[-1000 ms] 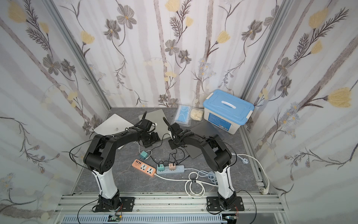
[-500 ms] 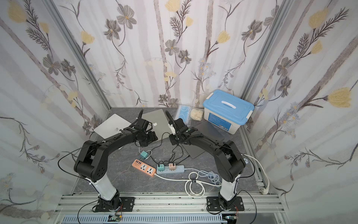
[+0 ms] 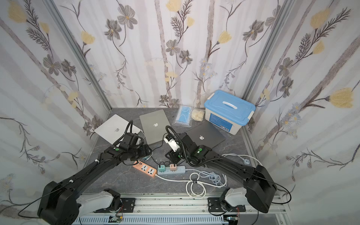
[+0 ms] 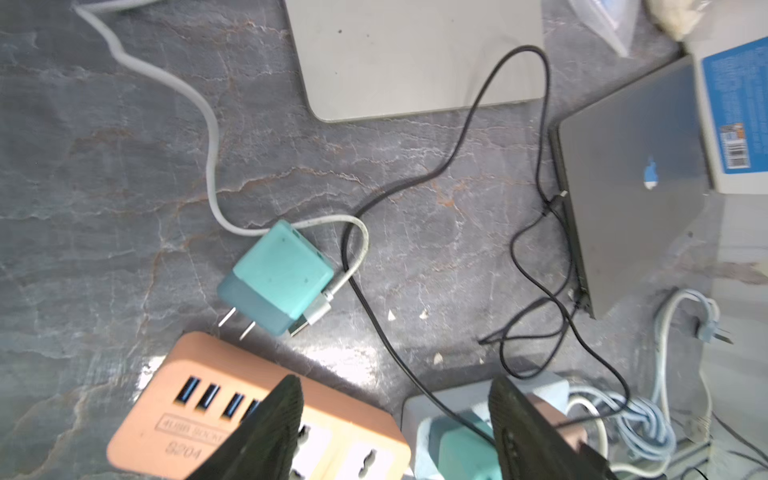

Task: Unplug the laptop charger
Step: Remove the charging cable from the plug.

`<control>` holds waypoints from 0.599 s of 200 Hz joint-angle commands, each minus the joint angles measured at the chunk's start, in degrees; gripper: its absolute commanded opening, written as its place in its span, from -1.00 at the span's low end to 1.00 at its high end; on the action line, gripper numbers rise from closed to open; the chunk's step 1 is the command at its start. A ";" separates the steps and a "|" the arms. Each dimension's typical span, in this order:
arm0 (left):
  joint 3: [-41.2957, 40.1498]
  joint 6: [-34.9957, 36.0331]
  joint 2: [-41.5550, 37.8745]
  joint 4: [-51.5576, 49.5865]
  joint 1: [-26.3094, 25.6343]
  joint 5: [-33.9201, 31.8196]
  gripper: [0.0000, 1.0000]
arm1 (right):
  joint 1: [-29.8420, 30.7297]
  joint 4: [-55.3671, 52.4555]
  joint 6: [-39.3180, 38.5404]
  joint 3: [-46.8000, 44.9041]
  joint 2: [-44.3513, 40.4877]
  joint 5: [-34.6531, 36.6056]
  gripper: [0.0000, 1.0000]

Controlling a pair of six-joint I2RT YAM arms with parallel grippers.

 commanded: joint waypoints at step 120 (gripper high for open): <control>-11.96 -3.08 -13.58 5.35 -6.71 7.69 0.28 | 6.08 -0.77 -0.37 6.78 10.82 0.22 -0.23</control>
